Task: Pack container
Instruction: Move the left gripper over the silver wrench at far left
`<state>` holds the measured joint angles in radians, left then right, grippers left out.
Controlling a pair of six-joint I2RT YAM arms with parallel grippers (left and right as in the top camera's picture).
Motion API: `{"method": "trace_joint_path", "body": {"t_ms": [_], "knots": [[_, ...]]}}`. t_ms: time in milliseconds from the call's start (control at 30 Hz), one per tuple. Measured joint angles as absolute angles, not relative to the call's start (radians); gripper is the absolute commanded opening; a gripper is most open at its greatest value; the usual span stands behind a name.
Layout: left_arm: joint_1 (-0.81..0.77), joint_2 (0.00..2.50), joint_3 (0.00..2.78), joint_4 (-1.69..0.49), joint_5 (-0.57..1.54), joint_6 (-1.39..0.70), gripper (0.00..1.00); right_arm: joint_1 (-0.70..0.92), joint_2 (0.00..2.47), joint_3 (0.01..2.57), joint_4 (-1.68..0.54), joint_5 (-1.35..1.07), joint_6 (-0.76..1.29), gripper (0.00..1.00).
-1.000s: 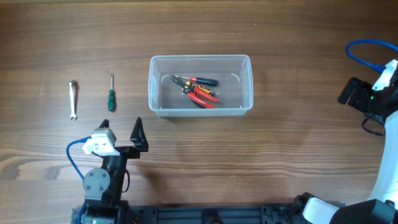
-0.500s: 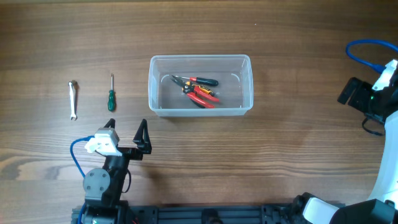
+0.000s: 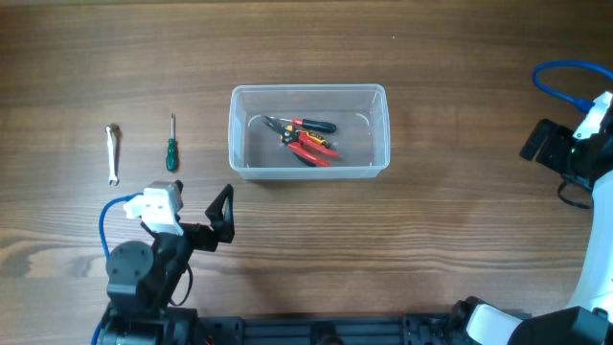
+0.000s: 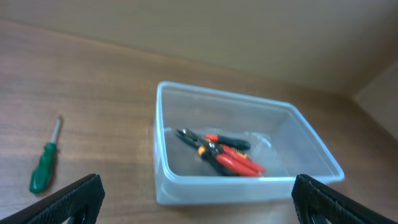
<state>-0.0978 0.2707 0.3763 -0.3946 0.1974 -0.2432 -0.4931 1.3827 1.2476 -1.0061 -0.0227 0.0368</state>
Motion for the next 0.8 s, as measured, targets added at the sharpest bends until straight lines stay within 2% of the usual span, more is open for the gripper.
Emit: {"method": "trace_joint_path", "body": {"t_ms": [267,433,567,733,800], "knots": [[-0.098,0.452,0.422,-0.493,0.194,-0.219,1.0,-0.493,1.383,1.248,-1.005,-0.023,0.037,1.0],[-0.073,0.683,0.741,-0.73,0.048,-0.194,1.0,-0.493,1.383,1.248,-1.004,-0.023,0.037,1.0],[-0.036,0.871,0.955,-0.808,-0.019,-0.141,1.0,-0.493,1.383,1.248,-1.005,-0.023,0.037,1.0],[-0.009,1.038,0.989,-0.827,-0.061,-0.109,1.0,-0.493,1.383,1.248,-1.005,-0.023,0.037,1.0],[0.033,1.1,1.048,-0.916,-0.035,-0.107,1.0,-0.493,1.383,1.248,-1.003,-0.023,0.037,1.0]]}}
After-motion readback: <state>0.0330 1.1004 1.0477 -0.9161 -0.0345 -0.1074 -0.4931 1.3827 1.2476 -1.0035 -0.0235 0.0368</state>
